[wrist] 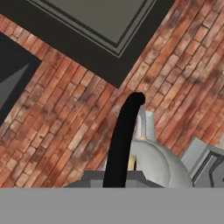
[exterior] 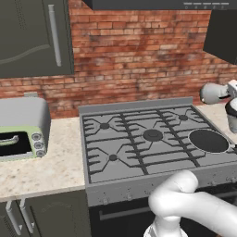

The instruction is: Pick the kettle from the counter and place it on a stove burner. Then turn the burner on.

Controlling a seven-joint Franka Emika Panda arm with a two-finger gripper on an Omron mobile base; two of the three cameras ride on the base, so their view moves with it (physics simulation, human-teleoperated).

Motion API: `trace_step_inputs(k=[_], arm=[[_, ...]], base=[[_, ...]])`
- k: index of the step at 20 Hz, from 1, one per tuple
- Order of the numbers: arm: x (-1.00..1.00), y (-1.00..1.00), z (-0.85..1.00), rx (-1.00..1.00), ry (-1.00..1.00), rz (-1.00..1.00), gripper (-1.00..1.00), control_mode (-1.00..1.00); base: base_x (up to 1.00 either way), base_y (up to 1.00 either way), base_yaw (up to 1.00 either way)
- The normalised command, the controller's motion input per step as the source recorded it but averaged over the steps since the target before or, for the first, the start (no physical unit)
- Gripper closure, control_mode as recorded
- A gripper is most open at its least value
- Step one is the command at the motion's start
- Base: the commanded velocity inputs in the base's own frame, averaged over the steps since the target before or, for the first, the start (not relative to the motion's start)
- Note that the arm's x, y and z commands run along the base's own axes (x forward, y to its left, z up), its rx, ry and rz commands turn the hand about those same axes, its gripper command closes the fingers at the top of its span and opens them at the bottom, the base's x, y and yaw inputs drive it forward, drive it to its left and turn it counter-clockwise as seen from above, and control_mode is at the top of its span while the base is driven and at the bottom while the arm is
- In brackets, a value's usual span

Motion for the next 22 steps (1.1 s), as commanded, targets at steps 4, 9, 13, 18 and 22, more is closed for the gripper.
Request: trace_step_inputs(k=[4,9,13,18,22], arm=[[0.0,1.0,0.66,0.0,0.0,0.0,1.0,-1.0],[0.0,1.0,0.68,-0.03,0.2,0.0,1.0,-1.0],[0.0,1.0,0.36,-0.13,0.45,0.0,1.0,-1.0],[0.07,0.96,0.06,-0.21,0.64,0.02,1.0,-1.0],[0.11,0.65,0.0,-0.18,0.61,0.04,1.0,-1.0]], base=[[0.0,0.0,0.0],[0.0,0.0,0.0],[0.0,0.0,0.0],[0.0,0.0,0.0],[0.0,0.0,0.0]])
